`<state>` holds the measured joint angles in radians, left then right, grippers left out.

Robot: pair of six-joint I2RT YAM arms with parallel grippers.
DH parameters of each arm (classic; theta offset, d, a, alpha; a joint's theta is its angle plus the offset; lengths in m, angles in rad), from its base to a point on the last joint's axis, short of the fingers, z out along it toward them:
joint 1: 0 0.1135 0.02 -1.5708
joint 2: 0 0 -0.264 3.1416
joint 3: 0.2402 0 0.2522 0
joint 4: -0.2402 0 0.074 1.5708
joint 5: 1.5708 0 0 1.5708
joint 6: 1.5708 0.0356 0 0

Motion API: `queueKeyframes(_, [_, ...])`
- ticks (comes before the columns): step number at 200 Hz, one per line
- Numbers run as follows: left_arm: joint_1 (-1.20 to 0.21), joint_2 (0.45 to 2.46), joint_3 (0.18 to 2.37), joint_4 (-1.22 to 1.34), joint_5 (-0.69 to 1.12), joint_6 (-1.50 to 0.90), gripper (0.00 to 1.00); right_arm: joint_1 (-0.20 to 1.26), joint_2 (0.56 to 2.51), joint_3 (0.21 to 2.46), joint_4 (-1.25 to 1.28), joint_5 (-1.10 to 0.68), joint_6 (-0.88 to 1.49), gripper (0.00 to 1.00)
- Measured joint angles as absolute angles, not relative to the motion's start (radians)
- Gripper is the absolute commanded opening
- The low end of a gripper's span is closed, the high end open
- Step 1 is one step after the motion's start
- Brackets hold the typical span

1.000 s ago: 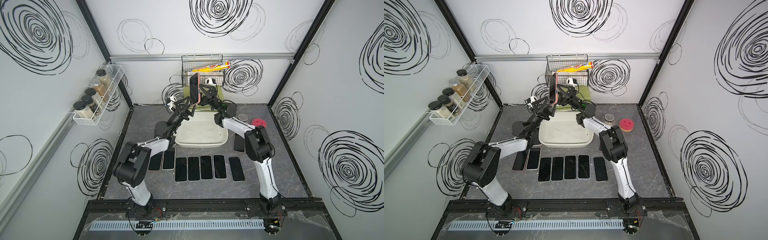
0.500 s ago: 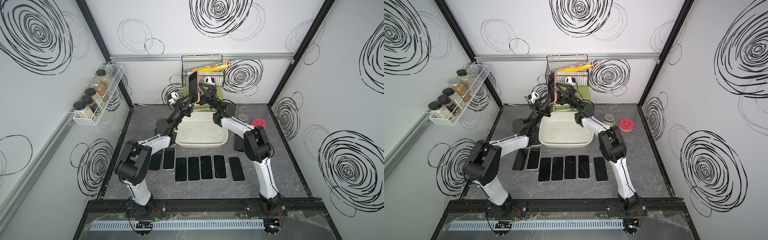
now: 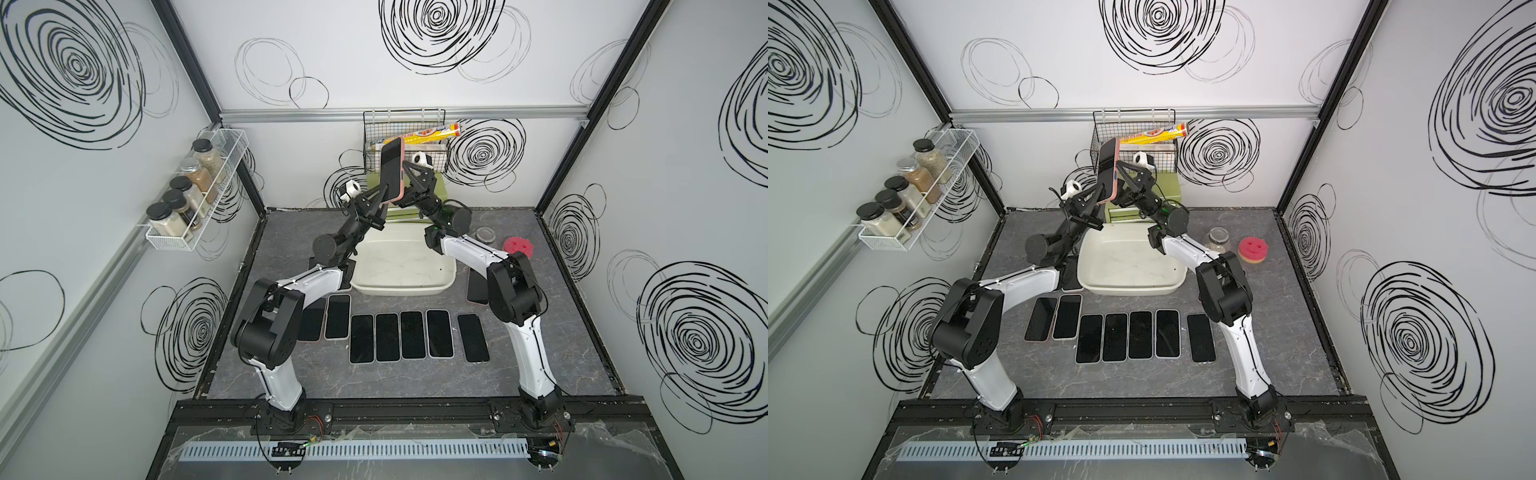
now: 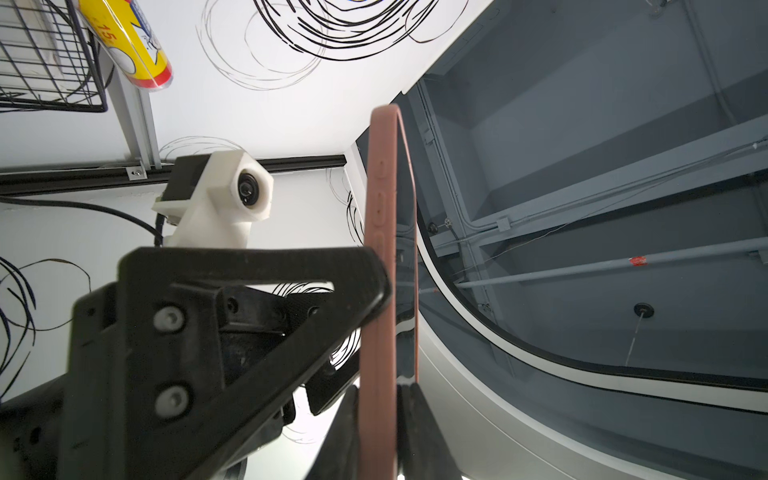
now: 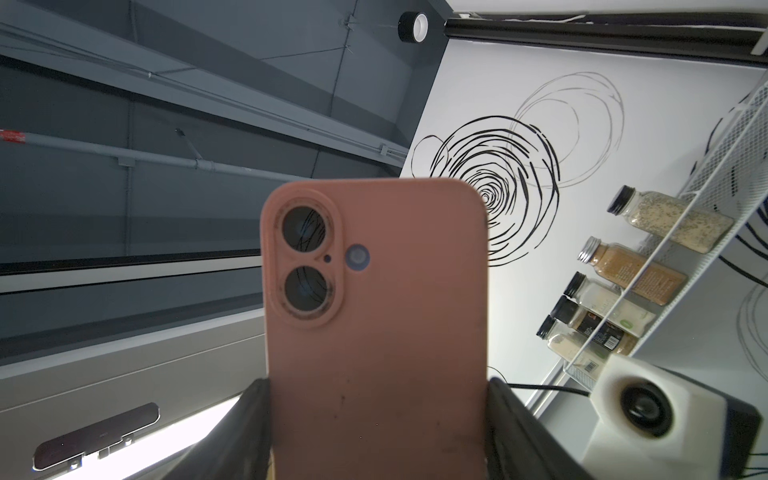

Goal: Take the phone out of the storage box
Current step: Pick up the phone from the storage box.

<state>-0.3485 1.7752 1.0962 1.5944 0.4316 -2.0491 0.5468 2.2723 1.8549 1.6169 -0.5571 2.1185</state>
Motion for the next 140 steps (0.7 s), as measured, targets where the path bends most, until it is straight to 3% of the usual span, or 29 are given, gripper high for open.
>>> queueKeyframes(24, [-0.343, 1.775, 1.108, 1.579, 0.427, -2.068, 0.02, 0.548, 2.272, 1.845, 1.621, -0.543, 2.114, 1.00])
queueKeyframes(95, [-0.283, 1.754, 1.139, 1.563, 0.395, -2.089, 0.00, 0.543, 2.271, 1.826, 1.618, -0.545, 2.105, 1.00])
queueKeyframes(140, [-0.111, 1.677, 1.137, 1.543, 0.457, -2.096, 0.00, 0.501, 2.186, 1.585, 1.512, -0.689, 2.103, 1.00])
